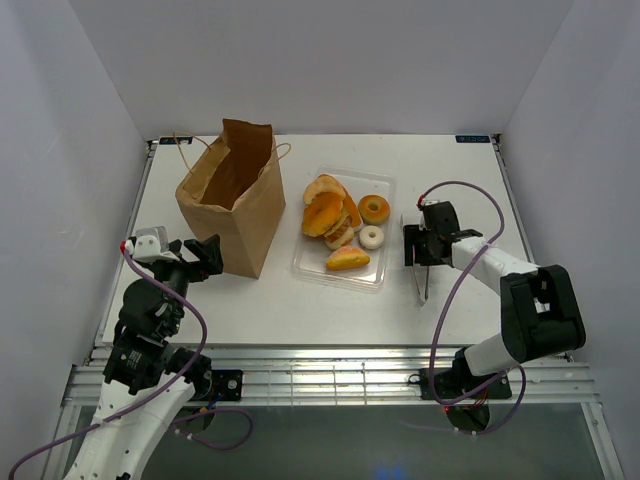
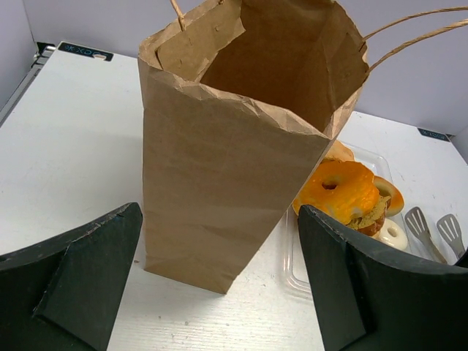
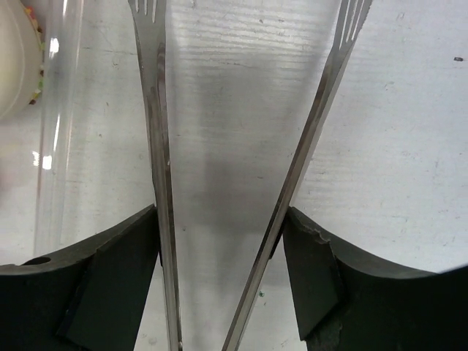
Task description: Place the fake bread into the paper bag
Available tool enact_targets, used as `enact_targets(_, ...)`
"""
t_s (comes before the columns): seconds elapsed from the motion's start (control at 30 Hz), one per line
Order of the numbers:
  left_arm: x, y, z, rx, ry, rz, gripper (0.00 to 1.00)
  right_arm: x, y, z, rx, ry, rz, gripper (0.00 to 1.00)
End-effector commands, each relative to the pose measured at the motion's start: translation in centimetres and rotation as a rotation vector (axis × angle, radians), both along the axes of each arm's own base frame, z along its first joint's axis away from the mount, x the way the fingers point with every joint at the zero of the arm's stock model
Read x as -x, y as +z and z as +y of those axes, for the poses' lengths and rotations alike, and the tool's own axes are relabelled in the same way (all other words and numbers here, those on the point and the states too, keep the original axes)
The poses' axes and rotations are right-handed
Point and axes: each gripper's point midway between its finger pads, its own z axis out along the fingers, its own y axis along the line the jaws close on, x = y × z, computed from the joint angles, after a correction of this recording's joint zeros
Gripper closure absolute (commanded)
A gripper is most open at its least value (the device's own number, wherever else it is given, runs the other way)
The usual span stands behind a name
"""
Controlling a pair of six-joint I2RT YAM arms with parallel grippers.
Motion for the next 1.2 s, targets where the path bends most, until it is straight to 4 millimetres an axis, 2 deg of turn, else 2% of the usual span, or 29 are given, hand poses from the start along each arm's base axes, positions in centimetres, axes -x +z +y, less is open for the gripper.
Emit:
enact_targets(0.0,-0.1,-0.1,-0.1,-0.010,-0.006,-0.002,0.02,-1.0,3.0,0.8,-0.031,0.021,-0.040,0.29)
enact_targets(0.37,-0.2,-0.1,0.0,-0.011,0.002,0.001,0.02,-1.6,7.1,0.8,-0.016,0.041,-0.065,0.29)
enact_targets(0.8,0.3,1.2,1.3,-0.009,0.062,-0.019,0.02,-0.1,10.3,1.2,-0.061,0.074,-0.106,0.29)
enact_targets(0.83,0.6,2.3,1.5,0.000,0.068,-0.036,0.02,0.0,10.5,1.3,-0.067,0.077,-0.112,0.29)
enact_targets(0.87,0.8,2.4,1.7,-0.003,0.079,-0.022,0.02,0.2,10.9,1.4,-0.078,0.083,-0.119,0.29)
enact_targets(0.93,1.0,3.8,1.8,0.008,0.076,-0.037,0.02,0.4,11.3,1.5,-0.085,0.087,-0.128,0.29)
enact_targets(0.97,1.6,5.8,1.8,0.019,0.066,-0.074,0.02,0.5,11.5,1.6,-0.093,0.092,-0.136,0.29)
enact_targets(1.03,1.3,7.3,1.8,-0.004,0.067,-0.080,0.02,0.6,11.7,1.7,-0.099,0.096,-0.139,0.30)
enact_targets(1.07,1.6,9.1,2.1,-0.007,0.074,-0.101,0.02,0.7,11.8,1.8,-0.105,0.101,-0.141,0.30)
enact_targets(1.1,1.2,9.6,2.4,-0.035,0.096,-0.090,0.02,0.8,11.9,1.8,-0.107,0.104,-0.140,0.30)
enact_targets(1.13,-0.3,9.3,2.1,-0.068,0.107,-0.037,0.02,0.8,12.0,1.8,-0.106,0.103,-0.144,0.30)
enact_targets(1.17,-0.8,9.4,2.0,-0.089,0.113,-0.007,0.02,0.9,12.1,1.7,-0.109,0.102,-0.149,0.30)
